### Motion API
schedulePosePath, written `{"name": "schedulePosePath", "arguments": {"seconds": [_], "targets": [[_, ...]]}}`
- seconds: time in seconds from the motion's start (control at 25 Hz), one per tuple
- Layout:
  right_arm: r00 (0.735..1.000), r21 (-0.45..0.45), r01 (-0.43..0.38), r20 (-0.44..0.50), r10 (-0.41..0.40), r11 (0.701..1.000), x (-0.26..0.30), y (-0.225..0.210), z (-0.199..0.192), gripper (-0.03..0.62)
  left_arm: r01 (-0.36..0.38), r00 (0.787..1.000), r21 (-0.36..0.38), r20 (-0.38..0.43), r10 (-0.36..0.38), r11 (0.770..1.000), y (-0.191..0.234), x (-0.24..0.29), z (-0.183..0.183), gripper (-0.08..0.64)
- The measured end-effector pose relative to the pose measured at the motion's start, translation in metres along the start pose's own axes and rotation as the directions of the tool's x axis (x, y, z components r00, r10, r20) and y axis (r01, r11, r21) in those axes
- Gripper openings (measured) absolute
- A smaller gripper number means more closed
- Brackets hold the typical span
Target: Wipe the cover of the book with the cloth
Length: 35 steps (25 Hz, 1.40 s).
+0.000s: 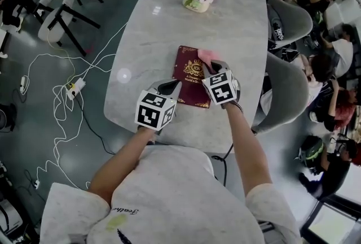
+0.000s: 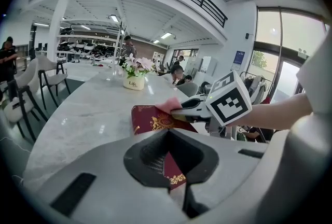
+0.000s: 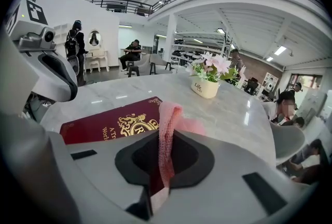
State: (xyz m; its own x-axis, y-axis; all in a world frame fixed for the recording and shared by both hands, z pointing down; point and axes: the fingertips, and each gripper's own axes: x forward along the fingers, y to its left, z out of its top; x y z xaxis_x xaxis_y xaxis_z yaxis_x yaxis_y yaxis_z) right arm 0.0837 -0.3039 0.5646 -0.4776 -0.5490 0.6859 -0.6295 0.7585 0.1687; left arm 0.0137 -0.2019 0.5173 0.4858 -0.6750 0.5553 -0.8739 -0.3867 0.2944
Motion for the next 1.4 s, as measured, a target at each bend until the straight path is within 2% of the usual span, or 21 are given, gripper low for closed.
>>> {"name": "schedulePosePath", "arguments": {"seconds": [1.4], "targets": [[0.999,0.061,0.038,-0.030,-0.036,0.997,-0.025,0.046,-0.014,0.020,0.069,0.998,0.021,-0.006,-0.069,0.997,-0.006,-0.013,-0.005,0.008]]}}
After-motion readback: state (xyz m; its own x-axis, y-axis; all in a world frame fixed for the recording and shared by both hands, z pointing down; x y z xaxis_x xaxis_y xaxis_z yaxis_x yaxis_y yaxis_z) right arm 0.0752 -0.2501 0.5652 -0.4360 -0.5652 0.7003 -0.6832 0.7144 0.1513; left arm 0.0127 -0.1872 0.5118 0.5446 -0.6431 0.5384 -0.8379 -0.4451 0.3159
